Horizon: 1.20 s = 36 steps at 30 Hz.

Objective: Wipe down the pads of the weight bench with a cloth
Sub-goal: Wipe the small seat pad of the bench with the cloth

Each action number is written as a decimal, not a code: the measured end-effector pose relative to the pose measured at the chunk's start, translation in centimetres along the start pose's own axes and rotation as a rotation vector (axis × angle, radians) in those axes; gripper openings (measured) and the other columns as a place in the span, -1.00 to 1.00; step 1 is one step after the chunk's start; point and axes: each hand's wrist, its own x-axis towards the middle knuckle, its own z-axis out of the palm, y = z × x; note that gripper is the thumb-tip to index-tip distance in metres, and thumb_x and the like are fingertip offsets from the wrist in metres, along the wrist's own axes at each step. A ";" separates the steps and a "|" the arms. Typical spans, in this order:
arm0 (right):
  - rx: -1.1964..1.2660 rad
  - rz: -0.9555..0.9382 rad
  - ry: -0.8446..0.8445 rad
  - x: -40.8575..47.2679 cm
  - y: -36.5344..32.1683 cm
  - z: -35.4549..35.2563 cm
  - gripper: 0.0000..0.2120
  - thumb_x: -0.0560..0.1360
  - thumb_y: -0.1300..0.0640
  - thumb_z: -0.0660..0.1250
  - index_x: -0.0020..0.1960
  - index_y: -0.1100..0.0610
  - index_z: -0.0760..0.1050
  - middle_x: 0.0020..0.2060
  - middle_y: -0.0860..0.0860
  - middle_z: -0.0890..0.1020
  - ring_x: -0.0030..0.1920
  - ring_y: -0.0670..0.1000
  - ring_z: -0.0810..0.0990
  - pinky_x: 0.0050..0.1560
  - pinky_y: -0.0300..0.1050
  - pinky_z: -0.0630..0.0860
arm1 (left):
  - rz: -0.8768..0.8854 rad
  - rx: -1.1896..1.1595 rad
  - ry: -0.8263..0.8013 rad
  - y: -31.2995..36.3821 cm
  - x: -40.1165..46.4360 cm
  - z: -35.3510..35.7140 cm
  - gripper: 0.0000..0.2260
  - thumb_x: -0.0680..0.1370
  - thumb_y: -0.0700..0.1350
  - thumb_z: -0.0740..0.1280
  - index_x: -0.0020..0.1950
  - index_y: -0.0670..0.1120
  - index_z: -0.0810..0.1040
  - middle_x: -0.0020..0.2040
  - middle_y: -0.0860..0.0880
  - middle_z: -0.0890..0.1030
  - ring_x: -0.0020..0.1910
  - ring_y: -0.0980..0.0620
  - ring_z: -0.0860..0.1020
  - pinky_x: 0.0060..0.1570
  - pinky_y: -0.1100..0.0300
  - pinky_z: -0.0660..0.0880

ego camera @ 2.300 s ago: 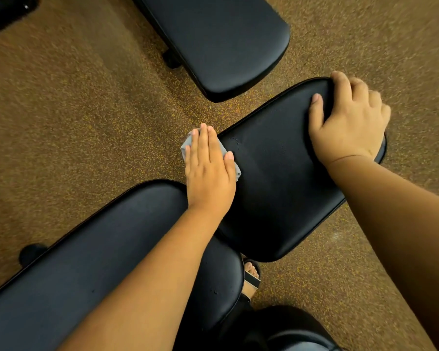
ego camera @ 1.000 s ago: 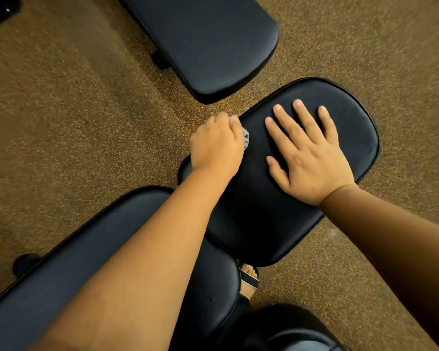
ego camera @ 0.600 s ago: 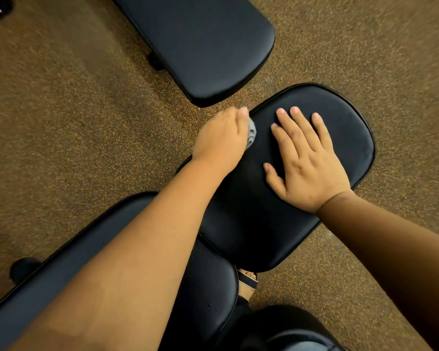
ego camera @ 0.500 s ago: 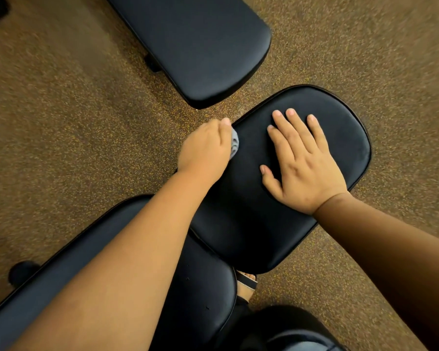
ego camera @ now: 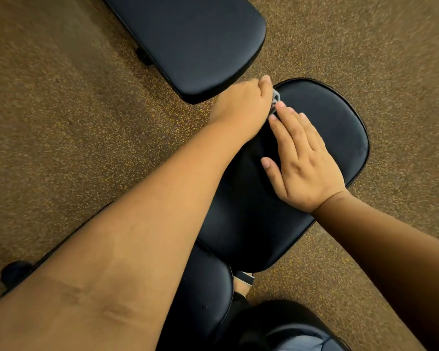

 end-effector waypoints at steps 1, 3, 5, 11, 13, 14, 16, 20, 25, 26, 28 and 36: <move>0.000 0.000 -0.002 0.0 0.0 0.0 -0.42 0.61 -0.01 0.14 0.46 0.38 0.23 0.46 0.31 0.26 0.48 0.26 0.25 0.49 0.17 0.17 | 0.004 -0.006 0.010 -0.5 -0.6 0.0 -0.56 0.69 0.02 -0.06 0.18 -0.13 0.56 0.17 -0.14 0.62 0.20 -0.15 0.52 0.12 0.08 0.34; -0.002 0.002 -0.008 -0.1 -0.1 0.0 -0.42 0.61 -0.01 0.15 0.46 0.38 0.22 0.46 0.31 0.25 0.48 0.26 0.25 0.48 0.18 0.18 | 0.017 0.000 0.048 -2.0 -2.1 -0.2 -0.57 0.70 0.02 -0.06 0.17 -0.13 0.56 0.15 -0.15 0.62 0.17 -0.16 0.53 0.10 0.07 0.35; -0.011 0.002 -0.010 -0.1 0.0 0.0 -0.41 0.61 -0.02 0.15 0.46 0.38 0.22 0.46 0.31 0.25 0.48 0.26 0.25 0.48 0.18 0.19 | 0.014 0.007 0.083 -4.2 -3.7 -0.3 -0.57 0.70 0.01 -0.05 0.14 -0.15 0.56 0.11 -0.16 0.63 0.13 -0.16 0.54 0.03 0.08 0.34; -0.043 0.005 -0.008 0.0 0.0 0.1 -0.41 0.61 -0.04 0.13 0.47 0.37 0.22 0.46 0.29 0.27 0.47 0.27 0.27 0.49 0.16 0.17 | -0.096 0.062 0.073 -7.2 -5.8 -0.7 -0.56 0.70 -0.02 -0.05 0.13 -0.21 0.56 0.08 -0.22 0.62 0.09 -0.21 0.54 0.02 0.05 0.35; -0.053 0.003 -0.009 0.0 -0.1 0.1 -0.41 0.61 -0.04 0.13 0.47 0.37 0.22 0.46 0.29 0.27 0.47 0.26 0.27 0.49 0.16 0.17 | -0.125 0.087 0.056 -5.9 -4.8 -0.7 -0.55 0.70 -0.03 -0.07 0.15 -0.21 0.57 0.11 -0.22 0.62 0.11 -0.22 0.53 -0.01 0.06 0.33; -0.054 0.003 -0.008 0.0 -0.1 0.1 -0.41 0.61 -0.03 0.13 0.47 0.37 0.22 0.46 0.29 0.28 0.47 0.26 0.27 0.49 0.16 0.17 | -0.122 0.084 0.050 -5.1 -4.1 -0.6 -0.54 0.70 -0.03 -0.07 0.15 -0.20 0.57 0.13 -0.22 0.61 0.13 -0.22 0.53 -0.04 0.08 0.30; -0.048 0.003 0.000 0.0 -0.1 0.1 -0.42 0.61 -0.03 0.13 0.47 0.36 0.23 0.45 0.29 0.29 0.47 0.26 0.27 0.49 0.16 0.17 | -0.092 0.076 0.044 -3.8 -2.7 -0.4 -0.54 0.69 -0.03 -0.08 0.15 -0.20 0.57 0.16 -0.21 0.61 0.16 -0.22 0.52 -0.03 0.08 0.30; -0.024 0.008 0.007 -0.1 0.0 0.2 -0.43 0.62 -0.01 0.12 0.47 0.36 0.22 0.45 0.28 0.29 0.47 0.26 0.26 0.49 0.15 0.16 | -0.068 0.071 0.045 -3.2 -1.6 0.1 -0.55 0.69 -0.03 -0.10 0.19 -0.18 0.54 0.21 -0.16 0.59 0.21 -0.22 0.49 0.02 0.06 0.32; -0.024 0.011 0.013 -0.3 0.0 0.2 -0.44 0.63 -0.02 0.08 0.47 0.36 0.21 0.45 0.28 0.29 0.47 0.25 0.26 0.50 0.14 0.15 | -0.127 0.015 0.156 -6.8 -5.7 0.0 -0.56 0.69 0.01 -0.05 0.19 -0.17 0.57 0.17 -0.18 0.61 0.17 -0.19 0.52 0.08 0.06 0.35; -0.029 0.010 0.013 -0.3 0.1 0.3 -0.44 0.64 -0.02 0.07 0.47 0.35 0.21 0.45 0.28 0.30 0.47 0.25 0.26 0.50 0.14 0.14 | -0.140 0.025 0.188 -8.0 -6.8 0.1 -0.57 0.69 0.00 -0.04 0.20 -0.18 0.56 0.16 -0.18 0.61 0.15 -0.18 0.52 0.07 0.06 0.35; -0.038 0.011 0.011 -0.3 0.0 0.3 -0.44 0.64 -0.03 0.05 0.48 0.35 0.21 0.45 0.27 0.30 0.48 0.24 0.25 0.51 0.13 0.13 | -0.138 0.051 0.273 -10.3 -9.1 0.6 -0.58 0.68 0.01 -0.03 0.18 -0.17 0.55 0.12 -0.17 0.61 0.11 -0.18 0.53 0.05 0.04 0.35; -0.043 0.023 -0.004 -0.6 -0.1 0.2 -0.45 0.65 -0.04 0.02 0.46 0.35 0.24 0.42 0.27 0.35 0.48 0.24 0.24 0.52 0.10 0.10 | -0.116 0.144 0.447 -10.3 -15.5 6.2 -0.46 0.63 0.00 0.03 0.53 -0.29 0.20 0.53 -0.25 0.23 0.54 -0.21 0.15 0.49 -0.09 0.12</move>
